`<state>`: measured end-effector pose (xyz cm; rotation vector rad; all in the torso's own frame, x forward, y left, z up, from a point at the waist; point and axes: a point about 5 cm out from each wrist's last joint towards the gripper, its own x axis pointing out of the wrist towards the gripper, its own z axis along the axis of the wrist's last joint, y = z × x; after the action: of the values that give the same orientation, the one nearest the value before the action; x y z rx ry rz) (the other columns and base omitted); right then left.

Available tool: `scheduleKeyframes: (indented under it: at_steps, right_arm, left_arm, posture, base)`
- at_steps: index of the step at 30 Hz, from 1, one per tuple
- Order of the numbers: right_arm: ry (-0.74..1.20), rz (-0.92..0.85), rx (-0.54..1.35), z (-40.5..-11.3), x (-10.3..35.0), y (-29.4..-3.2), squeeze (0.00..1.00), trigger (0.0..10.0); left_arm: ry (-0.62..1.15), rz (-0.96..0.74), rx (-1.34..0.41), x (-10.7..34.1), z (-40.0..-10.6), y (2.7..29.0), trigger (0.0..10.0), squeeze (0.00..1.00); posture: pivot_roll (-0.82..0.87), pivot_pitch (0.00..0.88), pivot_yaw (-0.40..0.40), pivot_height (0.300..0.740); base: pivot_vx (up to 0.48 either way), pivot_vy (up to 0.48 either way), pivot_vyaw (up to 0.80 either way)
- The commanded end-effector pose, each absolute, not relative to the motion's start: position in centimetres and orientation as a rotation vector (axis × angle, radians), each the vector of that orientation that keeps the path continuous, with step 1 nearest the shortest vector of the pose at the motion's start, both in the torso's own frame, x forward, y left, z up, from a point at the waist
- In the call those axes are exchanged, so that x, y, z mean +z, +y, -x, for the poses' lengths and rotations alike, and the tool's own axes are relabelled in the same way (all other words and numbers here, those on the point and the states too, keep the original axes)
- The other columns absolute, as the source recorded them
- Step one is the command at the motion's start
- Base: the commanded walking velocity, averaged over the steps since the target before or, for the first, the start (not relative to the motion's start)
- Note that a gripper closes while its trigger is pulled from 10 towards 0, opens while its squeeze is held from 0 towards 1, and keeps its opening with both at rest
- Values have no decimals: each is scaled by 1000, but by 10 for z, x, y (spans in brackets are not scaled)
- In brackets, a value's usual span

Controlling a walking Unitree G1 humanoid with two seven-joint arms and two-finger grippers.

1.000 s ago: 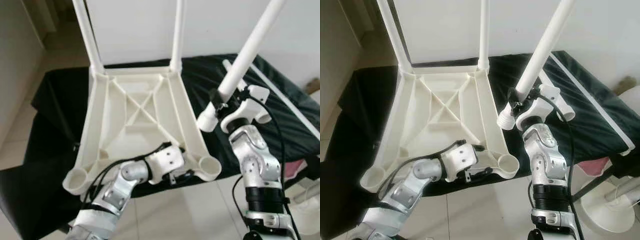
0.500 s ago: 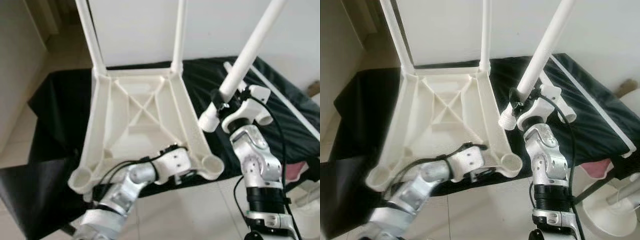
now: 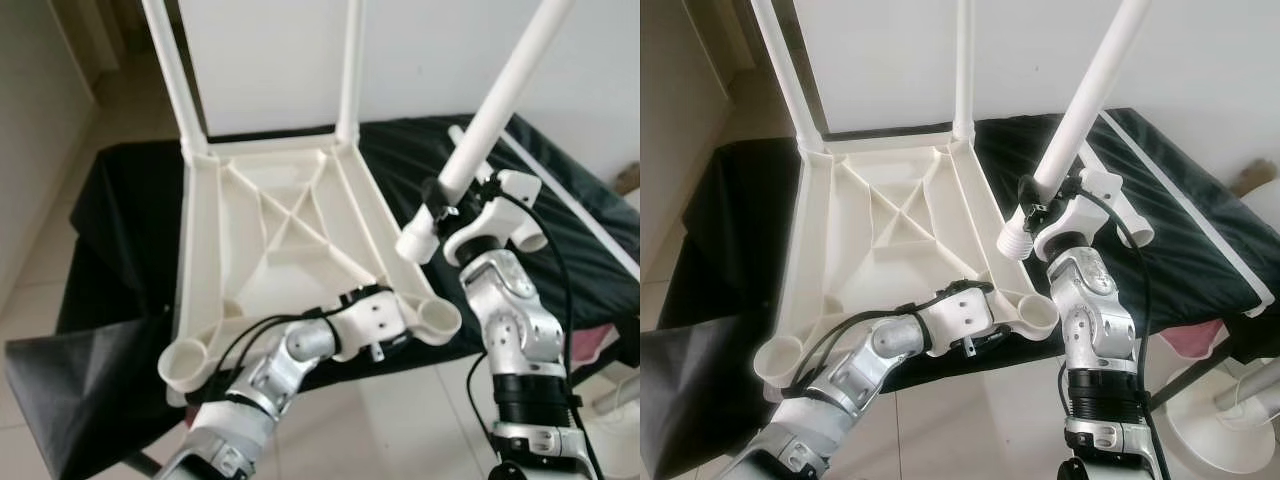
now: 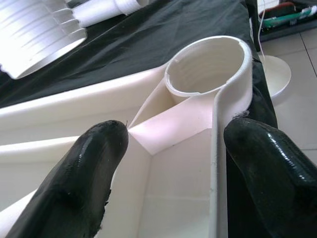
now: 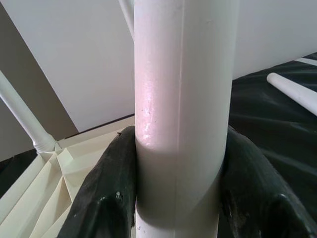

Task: Building children table

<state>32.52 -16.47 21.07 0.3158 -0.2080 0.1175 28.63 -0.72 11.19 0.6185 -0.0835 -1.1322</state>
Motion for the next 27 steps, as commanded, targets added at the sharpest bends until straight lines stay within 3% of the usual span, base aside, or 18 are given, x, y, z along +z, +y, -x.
scheduleKeyframes:
  at_steps: [1,13,27]
  right_arm:
    - [-239,-297,113,-321,215,-166,0,10000]
    - [-269,-236,119,-310,211,-167,0,10000]
    - [-307,-196,164,-286,205,-154,0,10000]
  left_arm:
    - [-21,-627,-1069,95,-285,-7,10000,0]
    - [-175,-272,-998,149,-290,9,10000,0]
    - [-208,-322,-947,156,-283,35,10000,0]
  posture:
    - [-71,30,-13,740]
    - [-47,26,-26,740]
    - [-28,42,-42,740]
  base:
    - [0,0,0]
    - [0,0,0]
    - [0,0,0]
